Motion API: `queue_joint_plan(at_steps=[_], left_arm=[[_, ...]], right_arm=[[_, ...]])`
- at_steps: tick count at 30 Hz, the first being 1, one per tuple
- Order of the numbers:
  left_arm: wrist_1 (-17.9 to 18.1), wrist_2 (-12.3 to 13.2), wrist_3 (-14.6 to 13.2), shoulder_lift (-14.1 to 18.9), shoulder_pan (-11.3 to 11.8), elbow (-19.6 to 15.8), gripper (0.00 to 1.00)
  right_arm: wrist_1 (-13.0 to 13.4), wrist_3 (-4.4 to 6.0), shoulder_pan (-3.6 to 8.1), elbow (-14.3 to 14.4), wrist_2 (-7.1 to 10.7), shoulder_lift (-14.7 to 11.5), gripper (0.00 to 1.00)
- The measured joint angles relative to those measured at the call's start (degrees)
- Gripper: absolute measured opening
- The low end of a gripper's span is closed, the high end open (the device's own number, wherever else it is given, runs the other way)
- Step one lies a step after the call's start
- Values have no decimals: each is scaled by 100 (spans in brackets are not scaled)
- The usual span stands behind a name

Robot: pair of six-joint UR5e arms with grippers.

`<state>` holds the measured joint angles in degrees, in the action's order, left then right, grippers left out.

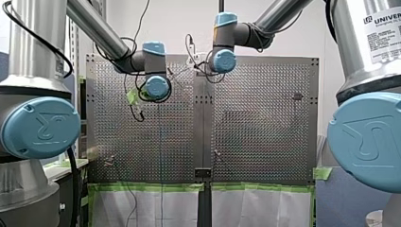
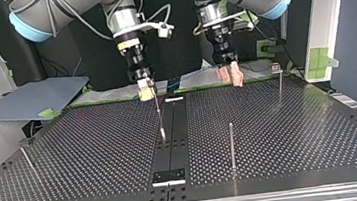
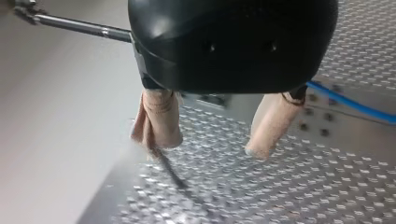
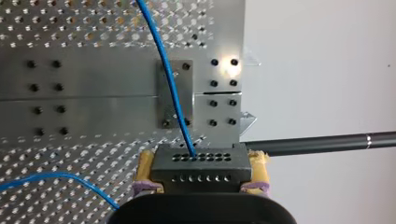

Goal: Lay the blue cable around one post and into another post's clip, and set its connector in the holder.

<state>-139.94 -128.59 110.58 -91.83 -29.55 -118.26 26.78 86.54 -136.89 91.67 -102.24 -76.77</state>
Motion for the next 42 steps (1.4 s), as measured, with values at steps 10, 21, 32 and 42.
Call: queue_joint_plan(at_steps=[10, 21, 32, 42], left_arm=[[-495, 123, -292, 495, 341, 496, 100], [-1131, 733, -178, 1118, 971, 1128, 100], [-1757, 1362, -65, 728, 1600, 1758, 100], [-2388, 1989, -129, 102, 2172, 2385, 100]], right_arm=[[-528, 9, 2, -528, 28, 0, 12], [-1124, -77, 37, -1192, 50, 40, 12], [-1328, -41, 59, -1767, 98, 438, 12], [-1379, 8, 135, -2299, 129, 653, 12]])
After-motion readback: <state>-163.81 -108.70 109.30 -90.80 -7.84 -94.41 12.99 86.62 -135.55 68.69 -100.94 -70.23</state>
